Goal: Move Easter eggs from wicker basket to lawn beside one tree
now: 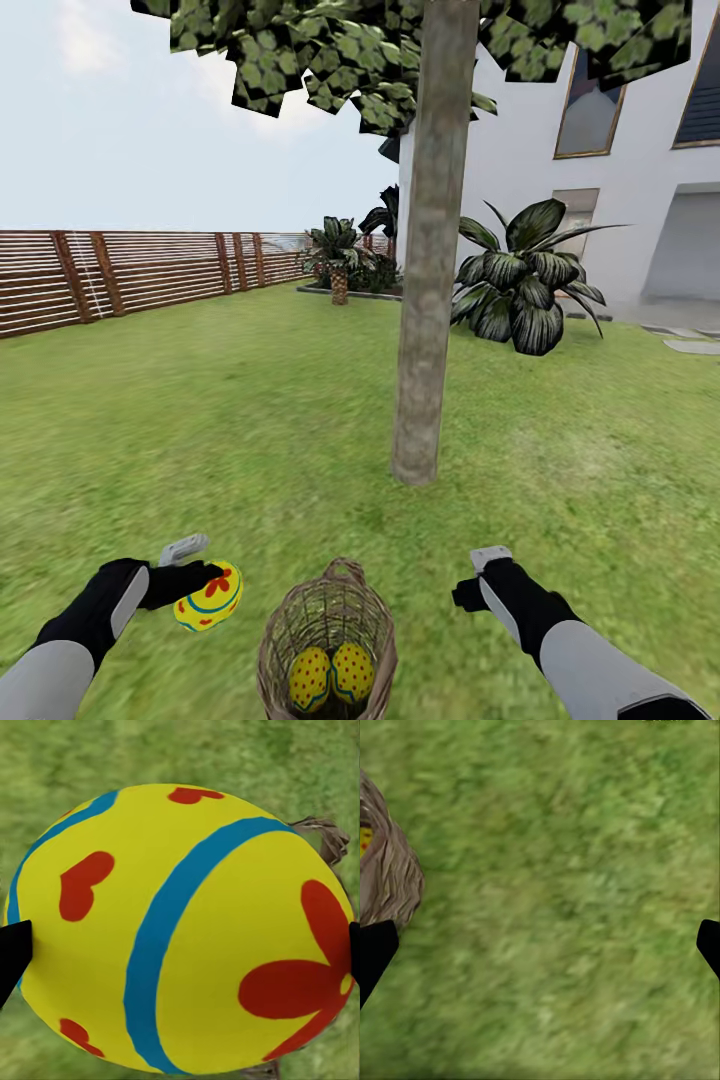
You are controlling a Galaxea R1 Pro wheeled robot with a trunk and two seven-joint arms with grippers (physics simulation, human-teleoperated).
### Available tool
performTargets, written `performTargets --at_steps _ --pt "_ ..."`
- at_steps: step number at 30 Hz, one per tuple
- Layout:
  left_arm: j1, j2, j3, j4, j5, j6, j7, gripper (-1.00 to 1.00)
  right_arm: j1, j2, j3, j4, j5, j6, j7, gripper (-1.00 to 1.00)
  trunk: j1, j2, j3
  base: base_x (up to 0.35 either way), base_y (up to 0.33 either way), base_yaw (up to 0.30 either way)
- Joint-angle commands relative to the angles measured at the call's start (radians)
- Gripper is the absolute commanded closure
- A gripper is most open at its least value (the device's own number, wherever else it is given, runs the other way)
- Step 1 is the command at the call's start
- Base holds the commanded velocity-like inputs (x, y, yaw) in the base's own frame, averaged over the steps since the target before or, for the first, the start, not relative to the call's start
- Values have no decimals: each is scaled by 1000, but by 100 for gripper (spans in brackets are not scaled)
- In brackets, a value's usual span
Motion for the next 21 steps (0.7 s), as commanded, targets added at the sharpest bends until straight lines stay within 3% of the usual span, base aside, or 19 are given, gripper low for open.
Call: performTargets --at_steps 1,5,7,11,13,16,21 --pt "-1 1 5 -2 2 7 -3 100 0 0 8 -2 -10 5 -7 -100 -4 7 2 0 0 0" --pt "-1 9 6 -4 2 7 -3 100 0 3 8 3 -11 5 -6 -100 -19 35 15 0 0 0" --pt "-1 29 6 -5 3 7 -9 100 0 0 6 15 -12 8 -7 -100 -27 49 21 0 0 0" --pt "-1 43 6 -119 2 10 -11 100 0 -17 -4 10 -20 22 -12 -100 -42 77 33 0 0 0" --pt "-1 48 7 -132 2 9 -11 100 0 -17 2 9 -13 26 -13 -100 -50 91 40 0 0 0" --pt "-1 80 19 -175 2 8 -19 100 0 -16 3 7 -12 50 -9 -100 -61 112 49 0 0 0" --pt "-1 89 26 -184 -2 10 -18 100 0 -11 5 -54 -12 129 -8 -100 -81 147 64 0 0 0"
